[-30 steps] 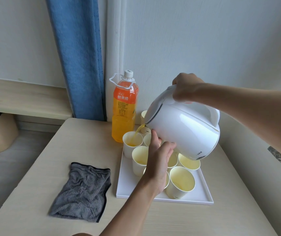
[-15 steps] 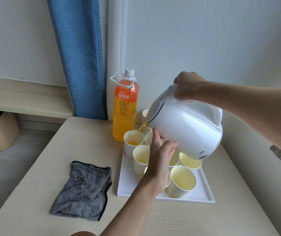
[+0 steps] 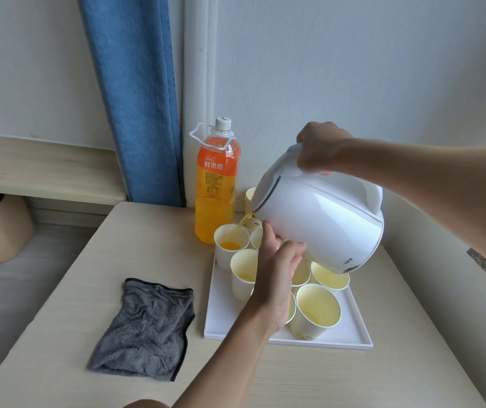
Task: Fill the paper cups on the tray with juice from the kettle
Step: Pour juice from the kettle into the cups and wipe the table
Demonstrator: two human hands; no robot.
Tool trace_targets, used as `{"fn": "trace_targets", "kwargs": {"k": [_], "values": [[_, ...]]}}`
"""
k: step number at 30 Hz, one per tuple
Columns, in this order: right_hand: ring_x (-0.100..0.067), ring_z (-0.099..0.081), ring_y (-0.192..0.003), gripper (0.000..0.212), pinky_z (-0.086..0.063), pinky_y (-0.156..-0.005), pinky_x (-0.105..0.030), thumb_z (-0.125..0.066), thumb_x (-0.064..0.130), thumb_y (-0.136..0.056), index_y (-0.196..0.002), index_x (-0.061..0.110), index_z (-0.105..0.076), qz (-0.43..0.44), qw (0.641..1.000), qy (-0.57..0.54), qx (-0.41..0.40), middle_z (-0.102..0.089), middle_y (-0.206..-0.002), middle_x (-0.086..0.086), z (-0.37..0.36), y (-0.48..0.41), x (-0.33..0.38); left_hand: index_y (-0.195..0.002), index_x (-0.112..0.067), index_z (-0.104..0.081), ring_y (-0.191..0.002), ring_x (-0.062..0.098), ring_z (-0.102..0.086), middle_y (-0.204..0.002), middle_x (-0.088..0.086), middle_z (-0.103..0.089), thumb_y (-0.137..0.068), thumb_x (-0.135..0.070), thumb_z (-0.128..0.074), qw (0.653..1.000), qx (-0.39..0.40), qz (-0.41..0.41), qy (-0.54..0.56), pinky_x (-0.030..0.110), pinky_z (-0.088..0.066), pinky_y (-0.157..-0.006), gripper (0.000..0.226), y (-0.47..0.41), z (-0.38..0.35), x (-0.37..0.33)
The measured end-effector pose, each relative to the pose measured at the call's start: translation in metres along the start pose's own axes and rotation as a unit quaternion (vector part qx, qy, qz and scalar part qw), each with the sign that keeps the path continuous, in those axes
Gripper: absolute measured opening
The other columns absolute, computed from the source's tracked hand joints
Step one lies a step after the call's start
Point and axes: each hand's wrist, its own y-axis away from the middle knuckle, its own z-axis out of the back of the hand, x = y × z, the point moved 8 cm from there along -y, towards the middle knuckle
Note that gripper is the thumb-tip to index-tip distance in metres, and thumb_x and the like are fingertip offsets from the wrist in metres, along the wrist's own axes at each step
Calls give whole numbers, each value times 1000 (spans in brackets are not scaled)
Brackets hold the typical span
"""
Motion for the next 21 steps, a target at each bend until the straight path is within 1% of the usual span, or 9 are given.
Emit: {"fn": "trace_targets", "kwargs": {"k": [3, 6, 9, 11, 15, 21], "values": [[-28, -54, -70, 21, -45, -63, -30, -50, 2, -76, -92, 7, -63, 8, 1000, 5, 1, -55, -81, -10, -1, -1, 1, -138, -37, -50, -133, 19, -60, -135, 1, -68, -78, -16, -56, 1000, 0, -1, 3, 45, -37, -121, 64, 0, 0, -1], [-33, -55, -76, 10, -44, -66, -33, -51, 7, -77, -84, 9, -58, 23, 1000, 7, 5, -52, -80, -9, -2, 0, 3, -135, -39, -51, -131, 19, -61, -133, 0, -69, -76, -16, -56, 1000, -7, 2, 8, 43, -39, -120, 63, 0, 1, -1], [-32, -55, -77, 12, -48, -70, -35, -51, 10, -78, -87, 11, -59, 29, 1000, 7, 2, -52, -81, -8, -2, 2, 5, -142, -35, -48, -130, 20, -62, -133, 4, -69, -76, -15, -56, 1000, -9, 5, 8, 42, -40, -120, 69, 1, 2, 1], [-32, -56, -79, 13, -49, -72, -36, -51, 12, -80, -90, 11, -59, 33, 999, 9, 1, -52, -82, -7, -1, 2, 5, -143, -33, -48, -130, 20, -61, -133, 4, -69, -76, -16, -56, 1000, -9, 7, 8, 43, -40, -120, 70, 0, 1, 1], [-33, -55, -78, 9, -46, -69, -35, -50, 13, -81, -86, 9, -57, 38, 999, 15, 4, -51, -80, -8, -2, 3, 6, -145, -34, -46, -131, 19, -61, -134, 2, -69, -76, -16, -57, 1000, -5, 11, 5, 43, -38, -121, 72, 1, 0, 1], [-33, -56, -79, 13, -48, -71, -36, -50, 13, -79, -89, 11, -58, 33, 999, 19, 2, -52, -82, -8, -3, 2, 5, -136, -40, -49, -129, 17, -63, -131, -1, -70, -76, -16, -56, 1000, -10, 13, 9, 40, -40, -119, 66, 0, 0, 1]]}}
